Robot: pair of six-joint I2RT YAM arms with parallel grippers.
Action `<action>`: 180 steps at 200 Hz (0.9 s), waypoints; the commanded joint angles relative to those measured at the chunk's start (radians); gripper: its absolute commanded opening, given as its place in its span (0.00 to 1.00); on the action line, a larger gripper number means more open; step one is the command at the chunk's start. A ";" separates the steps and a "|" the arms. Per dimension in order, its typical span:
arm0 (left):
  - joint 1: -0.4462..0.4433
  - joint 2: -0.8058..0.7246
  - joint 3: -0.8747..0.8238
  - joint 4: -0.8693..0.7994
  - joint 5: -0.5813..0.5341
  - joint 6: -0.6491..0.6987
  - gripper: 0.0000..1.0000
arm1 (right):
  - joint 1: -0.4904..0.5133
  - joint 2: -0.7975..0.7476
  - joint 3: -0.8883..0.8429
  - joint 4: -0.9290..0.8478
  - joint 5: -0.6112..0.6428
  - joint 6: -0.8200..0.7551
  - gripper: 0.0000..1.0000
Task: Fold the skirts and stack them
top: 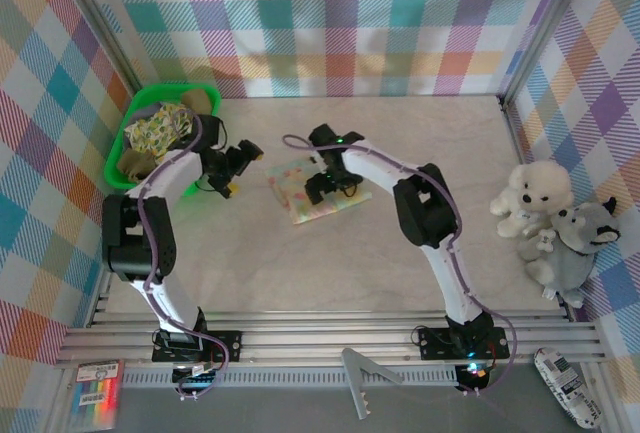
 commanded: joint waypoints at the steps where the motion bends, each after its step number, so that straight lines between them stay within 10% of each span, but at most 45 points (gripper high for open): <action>1: 0.048 -0.068 0.095 -0.153 -0.111 0.123 1.00 | -0.125 0.007 -0.105 -0.122 0.059 0.064 0.99; 50: 0.125 -0.016 0.292 -0.327 -0.365 0.362 1.00 | -0.381 -0.047 -0.111 -0.105 -0.184 0.048 0.99; 107: 0.180 0.155 0.455 -0.367 -0.441 0.425 1.00 | -0.484 0.144 0.172 -0.332 0.087 -0.148 0.99; 180: 0.255 0.486 0.852 -0.382 -0.487 0.624 1.00 | -0.660 0.180 0.284 -0.349 0.139 -0.283 0.99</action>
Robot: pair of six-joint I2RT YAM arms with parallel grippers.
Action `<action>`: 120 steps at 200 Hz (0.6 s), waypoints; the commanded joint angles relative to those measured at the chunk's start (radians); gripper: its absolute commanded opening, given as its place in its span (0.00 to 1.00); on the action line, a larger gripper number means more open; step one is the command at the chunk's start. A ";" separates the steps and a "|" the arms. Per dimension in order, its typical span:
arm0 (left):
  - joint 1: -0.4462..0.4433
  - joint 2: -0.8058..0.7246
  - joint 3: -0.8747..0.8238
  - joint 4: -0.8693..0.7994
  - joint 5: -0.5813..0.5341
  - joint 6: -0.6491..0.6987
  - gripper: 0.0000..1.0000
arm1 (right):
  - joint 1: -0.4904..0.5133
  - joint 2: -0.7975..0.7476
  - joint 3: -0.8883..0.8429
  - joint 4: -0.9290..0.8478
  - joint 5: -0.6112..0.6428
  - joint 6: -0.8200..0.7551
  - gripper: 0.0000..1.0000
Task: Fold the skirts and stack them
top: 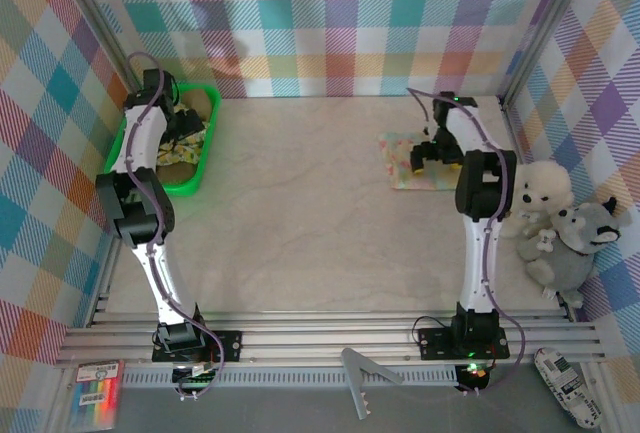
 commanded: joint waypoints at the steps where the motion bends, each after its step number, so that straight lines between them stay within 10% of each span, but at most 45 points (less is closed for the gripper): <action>1: 0.029 0.095 0.148 -0.036 -0.020 0.105 1.00 | -0.048 0.056 0.031 -0.048 0.099 -0.074 0.99; 63: 0.062 0.418 0.585 -0.094 0.232 0.140 0.85 | -0.032 -0.205 -0.031 0.078 0.005 0.025 0.99; 120: 0.071 0.359 0.599 -0.063 0.247 0.132 0.15 | -0.011 -0.712 -0.498 0.451 -0.112 0.212 0.99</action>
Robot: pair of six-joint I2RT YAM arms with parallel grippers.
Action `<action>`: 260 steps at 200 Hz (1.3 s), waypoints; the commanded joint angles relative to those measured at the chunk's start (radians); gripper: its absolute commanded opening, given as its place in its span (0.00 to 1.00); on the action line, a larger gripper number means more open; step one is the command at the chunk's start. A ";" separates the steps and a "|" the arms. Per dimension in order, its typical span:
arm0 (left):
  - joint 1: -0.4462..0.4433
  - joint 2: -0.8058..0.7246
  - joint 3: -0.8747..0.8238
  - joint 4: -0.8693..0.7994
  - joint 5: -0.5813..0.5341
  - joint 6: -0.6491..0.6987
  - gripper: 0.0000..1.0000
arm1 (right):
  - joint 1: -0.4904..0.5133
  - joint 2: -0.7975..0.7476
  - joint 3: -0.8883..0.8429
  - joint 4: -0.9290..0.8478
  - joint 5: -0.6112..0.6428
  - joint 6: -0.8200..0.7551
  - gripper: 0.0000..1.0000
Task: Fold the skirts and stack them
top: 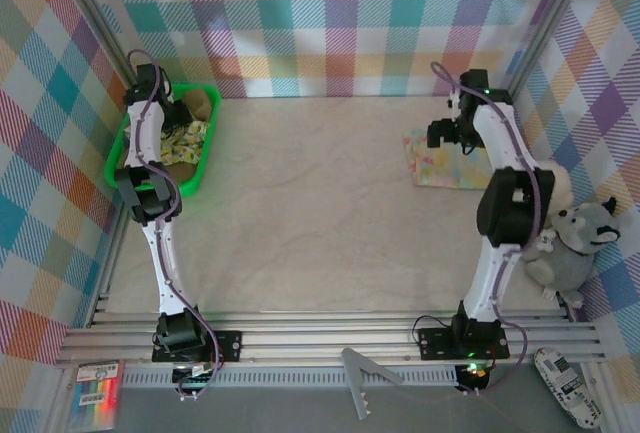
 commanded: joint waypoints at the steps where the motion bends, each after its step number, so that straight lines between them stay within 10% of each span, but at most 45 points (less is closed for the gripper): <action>1: 0.009 -0.081 0.037 -0.010 0.038 0.011 0.14 | 0.000 -0.230 -0.191 0.222 -0.084 0.122 0.99; 19: 0.009 -0.163 -0.010 0.001 0.101 0.016 0.00 | 0.000 -0.429 -0.404 0.423 -0.095 0.211 0.99; 84: -0.067 -0.692 -0.499 0.232 0.329 -0.096 0.00 | -0.001 -0.781 -0.764 0.667 0.074 0.385 0.99; 150: -0.551 -0.744 -0.573 0.092 0.323 -0.005 0.06 | -0.003 -0.719 -0.795 0.681 -0.243 0.485 0.99; 205: -0.852 -0.481 -0.554 -0.024 0.431 0.030 0.84 | 0.001 -0.579 -0.819 0.640 -0.420 0.509 0.99; 260: -0.718 -0.642 -0.881 0.297 0.327 -0.223 1.00 | 0.040 -0.453 -0.870 0.666 -0.556 0.584 0.99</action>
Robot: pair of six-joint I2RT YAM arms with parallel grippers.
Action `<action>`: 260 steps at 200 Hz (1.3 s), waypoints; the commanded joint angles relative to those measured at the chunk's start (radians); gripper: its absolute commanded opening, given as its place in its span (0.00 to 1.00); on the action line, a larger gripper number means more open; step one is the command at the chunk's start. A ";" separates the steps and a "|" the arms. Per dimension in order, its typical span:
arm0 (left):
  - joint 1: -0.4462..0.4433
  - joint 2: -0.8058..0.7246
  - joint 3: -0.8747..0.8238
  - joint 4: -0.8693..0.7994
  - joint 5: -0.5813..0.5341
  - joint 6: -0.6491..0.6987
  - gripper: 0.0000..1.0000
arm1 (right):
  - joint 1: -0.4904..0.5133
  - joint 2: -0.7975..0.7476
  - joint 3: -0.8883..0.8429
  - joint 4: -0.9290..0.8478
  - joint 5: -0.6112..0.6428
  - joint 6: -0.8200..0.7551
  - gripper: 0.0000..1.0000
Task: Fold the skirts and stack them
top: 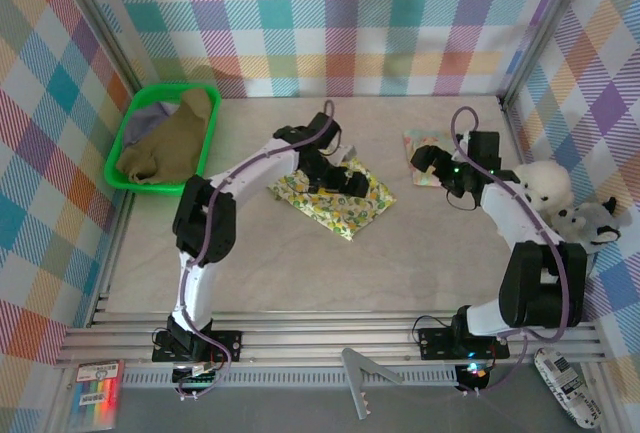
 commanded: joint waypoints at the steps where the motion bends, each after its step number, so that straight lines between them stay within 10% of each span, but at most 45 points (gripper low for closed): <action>1: 0.112 -0.131 -0.070 0.155 -0.079 -0.150 1.00 | 0.031 0.049 -0.013 0.022 -0.109 0.038 0.99; 87: 0.317 -0.148 -0.285 0.234 -0.183 -0.438 1.00 | 0.249 0.298 0.105 -0.075 0.133 -0.156 0.95; 216: 0.323 -0.084 -0.187 0.150 -0.146 -0.394 1.00 | 0.303 0.549 0.411 -0.413 0.214 -0.551 0.42; 246: 0.320 -0.072 -0.168 0.136 -0.124 -0.396 1.00 | 0.345 0.536 0.434 -0.440 0.304 -0.566 0.00; 260: 0.311 -0.070 -0.145 0.116 -0.133 -0.395 1.00 | 0.385 0.493 0.415 -0.441 0.356 -0.597 0.00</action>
